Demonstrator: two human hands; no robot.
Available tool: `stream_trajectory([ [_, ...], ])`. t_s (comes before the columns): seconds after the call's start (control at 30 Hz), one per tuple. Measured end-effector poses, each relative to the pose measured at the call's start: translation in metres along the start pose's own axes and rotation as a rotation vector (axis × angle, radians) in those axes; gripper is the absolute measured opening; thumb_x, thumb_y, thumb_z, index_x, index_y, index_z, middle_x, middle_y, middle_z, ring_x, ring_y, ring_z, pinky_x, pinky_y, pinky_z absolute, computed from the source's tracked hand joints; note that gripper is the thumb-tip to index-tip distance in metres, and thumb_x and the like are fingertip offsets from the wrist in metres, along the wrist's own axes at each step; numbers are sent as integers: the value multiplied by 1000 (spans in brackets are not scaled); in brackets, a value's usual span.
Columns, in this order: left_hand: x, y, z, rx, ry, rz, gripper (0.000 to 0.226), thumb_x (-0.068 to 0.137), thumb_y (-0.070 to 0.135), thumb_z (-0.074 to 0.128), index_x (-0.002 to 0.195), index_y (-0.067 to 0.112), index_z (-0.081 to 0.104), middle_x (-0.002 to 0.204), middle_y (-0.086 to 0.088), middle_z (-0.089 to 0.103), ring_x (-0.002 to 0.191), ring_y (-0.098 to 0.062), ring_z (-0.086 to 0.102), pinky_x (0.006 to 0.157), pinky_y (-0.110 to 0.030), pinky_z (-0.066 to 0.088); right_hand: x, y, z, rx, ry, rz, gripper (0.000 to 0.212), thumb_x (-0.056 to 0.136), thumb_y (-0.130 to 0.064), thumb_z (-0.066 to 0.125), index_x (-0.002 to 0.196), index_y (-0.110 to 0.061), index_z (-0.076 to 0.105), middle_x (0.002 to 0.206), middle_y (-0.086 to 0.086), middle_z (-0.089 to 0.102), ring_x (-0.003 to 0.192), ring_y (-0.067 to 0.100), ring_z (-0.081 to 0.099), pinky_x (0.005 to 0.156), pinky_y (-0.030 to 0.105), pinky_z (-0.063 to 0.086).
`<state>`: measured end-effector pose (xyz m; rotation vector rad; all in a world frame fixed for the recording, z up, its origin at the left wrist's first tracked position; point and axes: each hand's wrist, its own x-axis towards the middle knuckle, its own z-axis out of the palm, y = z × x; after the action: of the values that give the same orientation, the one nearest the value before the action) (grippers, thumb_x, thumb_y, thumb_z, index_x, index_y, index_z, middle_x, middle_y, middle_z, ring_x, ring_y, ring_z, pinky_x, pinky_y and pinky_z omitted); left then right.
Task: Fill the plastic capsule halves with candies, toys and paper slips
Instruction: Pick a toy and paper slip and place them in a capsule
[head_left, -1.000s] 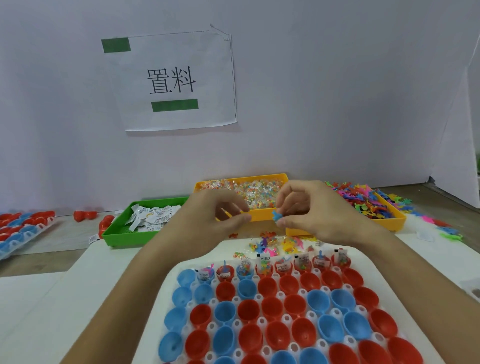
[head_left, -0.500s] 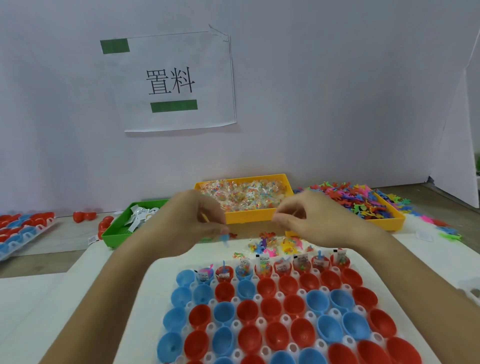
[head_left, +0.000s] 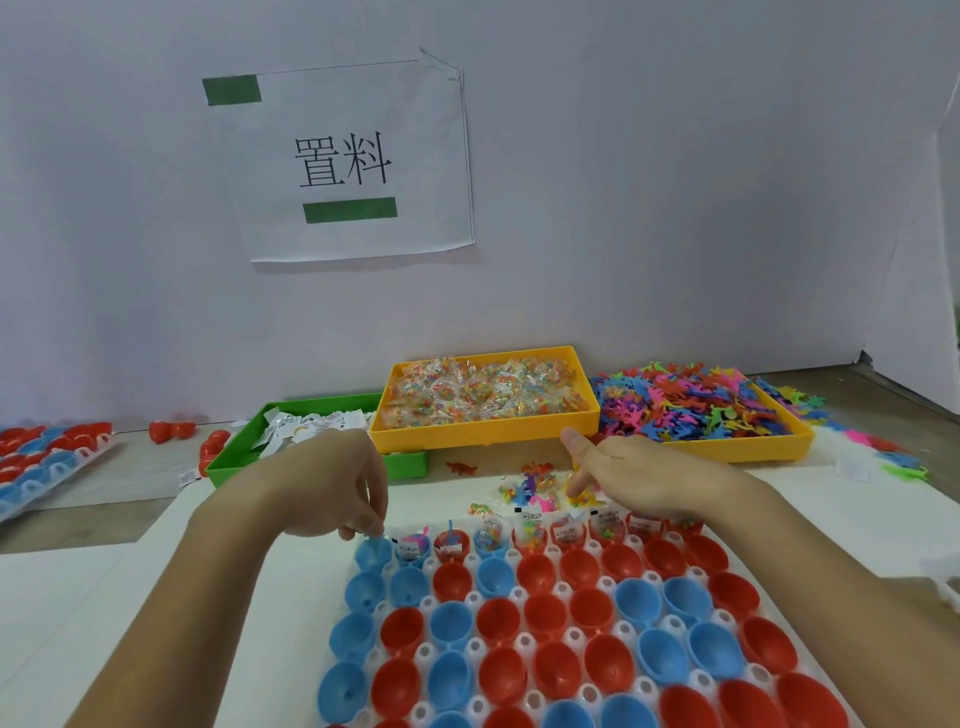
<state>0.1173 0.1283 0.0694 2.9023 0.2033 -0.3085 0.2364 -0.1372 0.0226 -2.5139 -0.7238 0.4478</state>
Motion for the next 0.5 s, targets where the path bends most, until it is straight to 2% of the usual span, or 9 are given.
stream_trajectory([
  [0.13,4,1,4,7,-28,14,18,85,19,75,70,27,69,58,15,67,53,6,61,56,-13,45,3,2,2,-1,7,-4,90,86,-73,9,109,-17,75,125,-1,68,112,14,61,100,31,41],
  [0.37,8,-3,6,46,-28,20,14,85,23,76,74,29,70,72,12,73,60,5,64,62,-17,52,7,6,0,-12,34,3,83,94,-69,14,108,-12,74,118,-1,71,108,15,63,106,37,43],
  [0.5,7,-3,6,38,-44,14,13,85,26,76,77,31,67,79,11,73,65,3,66,69,-20,57,8,8,1,-42,51,-6,89,95,-69,15,111,-2,71,118,16,71,108,28,66,103,42,47],
])
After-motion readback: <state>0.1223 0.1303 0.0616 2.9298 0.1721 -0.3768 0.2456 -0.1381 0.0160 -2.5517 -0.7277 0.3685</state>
